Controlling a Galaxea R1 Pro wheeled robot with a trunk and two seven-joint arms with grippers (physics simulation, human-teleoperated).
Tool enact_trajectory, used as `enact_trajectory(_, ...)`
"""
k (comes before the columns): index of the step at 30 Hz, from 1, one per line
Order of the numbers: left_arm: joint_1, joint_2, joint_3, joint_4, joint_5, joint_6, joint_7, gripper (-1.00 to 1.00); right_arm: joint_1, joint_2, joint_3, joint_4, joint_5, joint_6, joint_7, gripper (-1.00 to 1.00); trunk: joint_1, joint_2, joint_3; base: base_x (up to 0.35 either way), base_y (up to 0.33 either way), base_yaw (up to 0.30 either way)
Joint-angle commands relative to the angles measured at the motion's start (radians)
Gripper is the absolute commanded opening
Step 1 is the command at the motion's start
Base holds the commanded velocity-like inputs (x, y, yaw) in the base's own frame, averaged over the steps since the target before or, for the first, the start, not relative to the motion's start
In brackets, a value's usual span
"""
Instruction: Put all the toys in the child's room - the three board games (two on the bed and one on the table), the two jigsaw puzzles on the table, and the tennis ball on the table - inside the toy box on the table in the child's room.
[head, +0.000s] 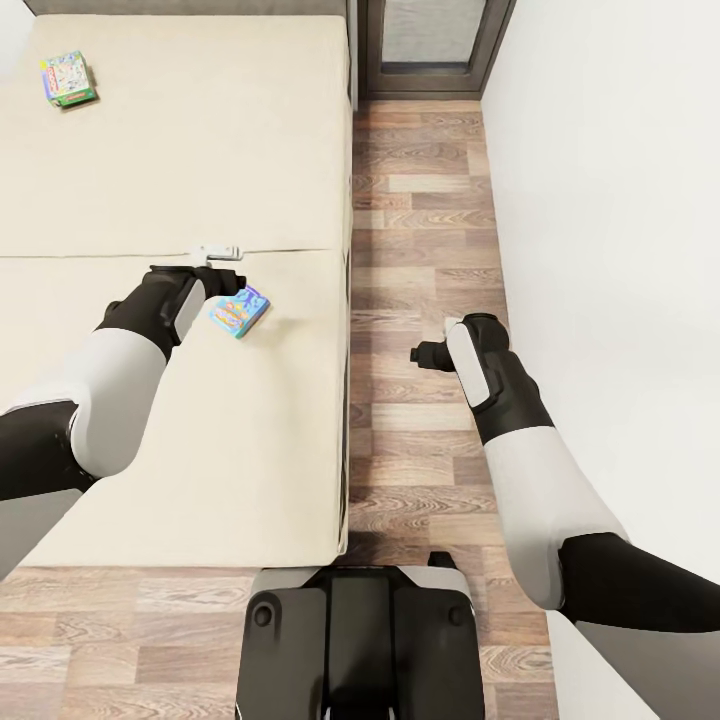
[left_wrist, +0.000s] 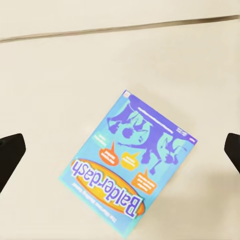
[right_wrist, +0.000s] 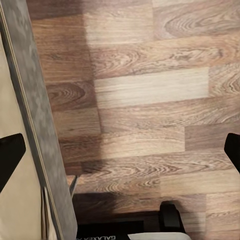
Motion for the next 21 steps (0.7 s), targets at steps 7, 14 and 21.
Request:
enact_trajectory(7,0.0,-0.001,0.007,-0.001,-0.008,-0.025,-0.001,1.0,-0.001,0.0,0.0,0.002,-0.01,0.002,-0.01,1.0,0.001,-0.002,-0.011,0.0,0.0,0.0)
enact_trajectory(14,0.0,-0.001,0.009,-0.001,-0.008,-0.072,0.001,1.0,-0.001,0.0,0.0,0.003,-0.01,0.003,-0.01,1.0,0.001,-0.002,-0.023,0.0,0.0,0.0)
enact_trajectory(21,0.0,-0.001,0.01,-0.001,-0.008,-0.108,0.001,1.0,-0.001,0.0,-0.001,0.003,-0.01,0.005,-0.01,1.0,0.001,-0.002,-0.034,0.0,0.0,0.0)
